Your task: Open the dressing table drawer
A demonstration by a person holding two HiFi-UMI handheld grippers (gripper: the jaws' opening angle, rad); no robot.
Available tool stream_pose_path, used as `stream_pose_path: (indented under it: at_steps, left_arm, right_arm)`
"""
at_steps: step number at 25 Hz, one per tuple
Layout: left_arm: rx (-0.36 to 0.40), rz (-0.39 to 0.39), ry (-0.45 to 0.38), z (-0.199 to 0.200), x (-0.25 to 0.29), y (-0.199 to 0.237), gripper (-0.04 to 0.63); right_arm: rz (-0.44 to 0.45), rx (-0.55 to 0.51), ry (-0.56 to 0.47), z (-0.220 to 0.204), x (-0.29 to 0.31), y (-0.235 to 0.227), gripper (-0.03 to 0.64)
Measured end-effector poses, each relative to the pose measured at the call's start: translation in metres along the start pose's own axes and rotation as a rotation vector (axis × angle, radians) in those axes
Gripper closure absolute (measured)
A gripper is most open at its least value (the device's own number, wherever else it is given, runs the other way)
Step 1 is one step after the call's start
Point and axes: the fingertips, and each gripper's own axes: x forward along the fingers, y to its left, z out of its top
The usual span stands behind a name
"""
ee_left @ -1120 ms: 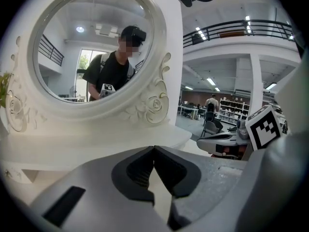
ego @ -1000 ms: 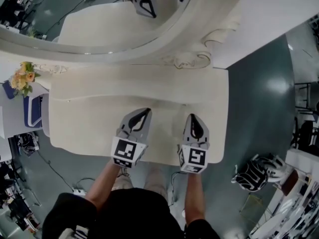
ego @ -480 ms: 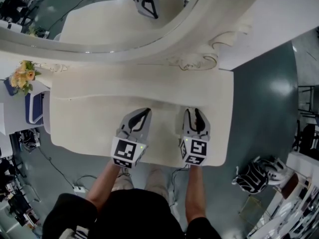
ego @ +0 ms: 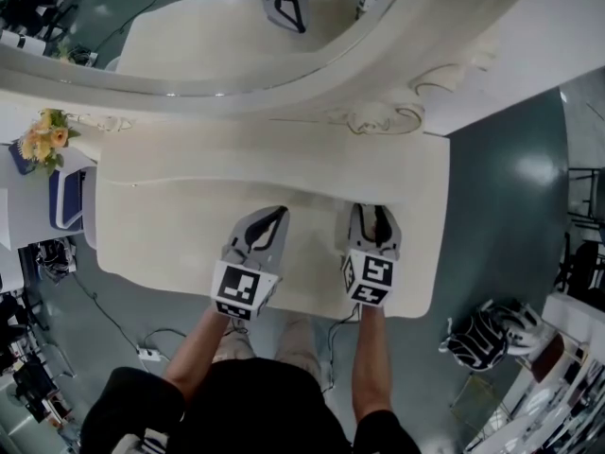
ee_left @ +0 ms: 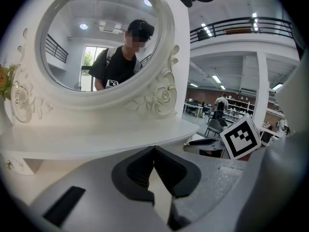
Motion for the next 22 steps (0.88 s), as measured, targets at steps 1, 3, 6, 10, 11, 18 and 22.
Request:
stream_pose_path:
  at_steps: [1,3,6,10,11,18,22]
  left_arm:
    - [-0.001,0.0,0.0,0.0,0.0,0.0,0.592]
    - [-0.002,0.0,-0.002,0.0,-0.001,0.0,0.592]
    - [-0.005,0.001,0.0,0.0,-0.001,-0.001,0.592]
    - [-0.009,0.0,0.006,-0.001,-0.003,-0.002,0.592]
    - [-0.003,0.001,0.0,-0.001,-0.003,-0.001,0.592]
    - [0.004,-0.004,-0.005,0.0,-0.008,-0.006,0.592]
    - [0.0,-0.002,0.002,-0.003,-0.012,-0.005,0.592]
  right_arm:
    - [0.001,-0.001,-0.001,0.0,0.0,0.0,0.466]
    - [0.007,-0.007,-0.001,0.001,0.0,0.002,0.483]
    - [0.009,-0.018,-0.002,0.001,0.0,0.006,0.514]
    - [0.003,-0.021,-0.001,0.001,0.0,0.006,0.516]
    - [0.003,-0.02,0.0,0.002,0.0,0.006,0.517]
    - [0.001,-0.018,0.009,-0.001,-0.006,0.005,0.518]
    - [0.002,-0.016,0.008,-0.006,-0.012,0.007,0.518]
